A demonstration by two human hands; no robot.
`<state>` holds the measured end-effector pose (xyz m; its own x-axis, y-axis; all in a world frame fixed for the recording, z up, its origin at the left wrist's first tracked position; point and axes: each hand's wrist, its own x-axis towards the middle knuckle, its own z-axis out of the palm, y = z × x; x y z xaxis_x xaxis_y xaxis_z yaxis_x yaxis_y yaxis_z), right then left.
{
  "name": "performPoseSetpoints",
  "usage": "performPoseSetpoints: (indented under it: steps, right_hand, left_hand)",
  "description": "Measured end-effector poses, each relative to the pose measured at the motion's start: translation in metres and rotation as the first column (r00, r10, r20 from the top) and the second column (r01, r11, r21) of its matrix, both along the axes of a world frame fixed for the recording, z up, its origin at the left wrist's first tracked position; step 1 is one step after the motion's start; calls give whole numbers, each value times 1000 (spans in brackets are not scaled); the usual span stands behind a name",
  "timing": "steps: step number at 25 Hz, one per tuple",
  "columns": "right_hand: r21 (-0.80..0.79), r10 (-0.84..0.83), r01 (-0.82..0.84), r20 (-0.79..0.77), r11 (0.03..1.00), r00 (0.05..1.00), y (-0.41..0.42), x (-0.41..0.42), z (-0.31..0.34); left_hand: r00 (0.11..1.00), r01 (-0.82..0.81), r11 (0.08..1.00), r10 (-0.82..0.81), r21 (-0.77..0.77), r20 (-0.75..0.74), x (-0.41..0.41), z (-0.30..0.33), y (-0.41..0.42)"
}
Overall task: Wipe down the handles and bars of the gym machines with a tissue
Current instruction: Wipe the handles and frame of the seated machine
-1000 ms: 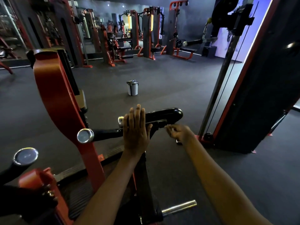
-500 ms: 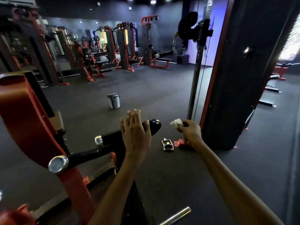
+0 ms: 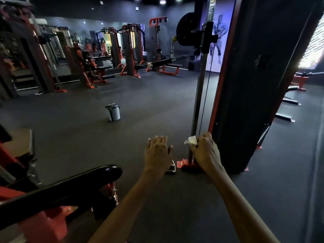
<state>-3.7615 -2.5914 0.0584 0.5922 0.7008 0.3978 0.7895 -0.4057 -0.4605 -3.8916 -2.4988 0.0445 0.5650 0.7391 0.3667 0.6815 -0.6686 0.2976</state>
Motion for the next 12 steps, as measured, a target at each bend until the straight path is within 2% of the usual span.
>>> performPoseSetpoints:
  steps: [3, 6, 12]
  right_hand:
    - [17, 65, -66, 39, 998, 997, 1, 37, -12]
    - [-57, 165, -161, 57, 985, 985, 7, 75, -34]
    - [-77, 259, -257, 19, 963, 966, 71, 139, -58]
  left_hand:
    - [996, -86, 994, 87, -60, 5, 32, -18, 3]
    - [990, -144, 983, 143, -115, -18, 68, -36, -1]
    - [975, -219, 965, 210, -146, -71, 129, -56, 38]
